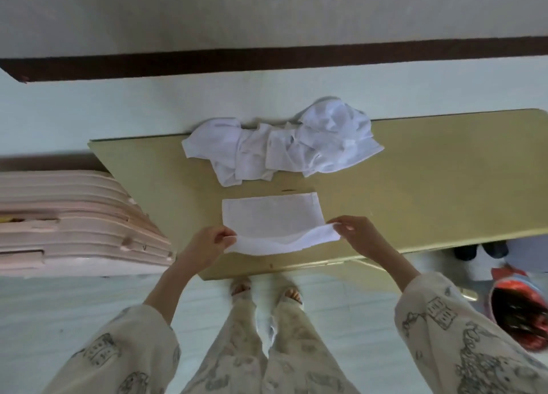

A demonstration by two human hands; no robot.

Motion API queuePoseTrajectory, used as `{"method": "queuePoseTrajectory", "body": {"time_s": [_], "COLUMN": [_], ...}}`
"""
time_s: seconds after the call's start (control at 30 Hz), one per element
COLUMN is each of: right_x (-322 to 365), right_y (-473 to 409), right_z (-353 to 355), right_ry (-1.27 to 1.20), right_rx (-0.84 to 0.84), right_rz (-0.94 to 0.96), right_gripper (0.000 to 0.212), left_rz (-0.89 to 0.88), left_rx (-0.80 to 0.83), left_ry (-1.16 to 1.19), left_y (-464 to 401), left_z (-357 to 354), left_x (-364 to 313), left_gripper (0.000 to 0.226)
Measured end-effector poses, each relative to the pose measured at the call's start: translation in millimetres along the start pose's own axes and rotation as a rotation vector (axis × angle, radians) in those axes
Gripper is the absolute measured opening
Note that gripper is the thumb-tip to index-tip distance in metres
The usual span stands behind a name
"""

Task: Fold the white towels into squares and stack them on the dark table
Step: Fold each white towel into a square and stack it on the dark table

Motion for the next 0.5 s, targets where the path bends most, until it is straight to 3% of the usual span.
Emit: {"method": "queuePoseTrajectory", "body": {"time_s": [0.23, 0.5], "right_x": [-23, -27], "right_y": [-46, -102], "right_z": [-13, -37], "right_ry": [-0.069, -0.144], "right_rx": [-0.057, -0.14], "right_rz": [-0.079, -0.187], "right_gripper": [0.016, 0.021], "left_rz": [0.143, 0.274], "left_rx": [-0.111, -0.239], "left_ry": [0.093, 0.15], "left_y": [-40, -88], "left_z": [-1, 2], "left_x": [26, 45], "left_gripper": [0.001, 0.019]}}
Point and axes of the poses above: each hand's wrist, its own y-axis away from the middle knuckle, its own z-axis out of the back of the hand, x = y × z, the point moved 6 cm from there along -y, towards the middle knuckle, and after that the axes turned 4 degrees about -y, right-handed, at the moved point
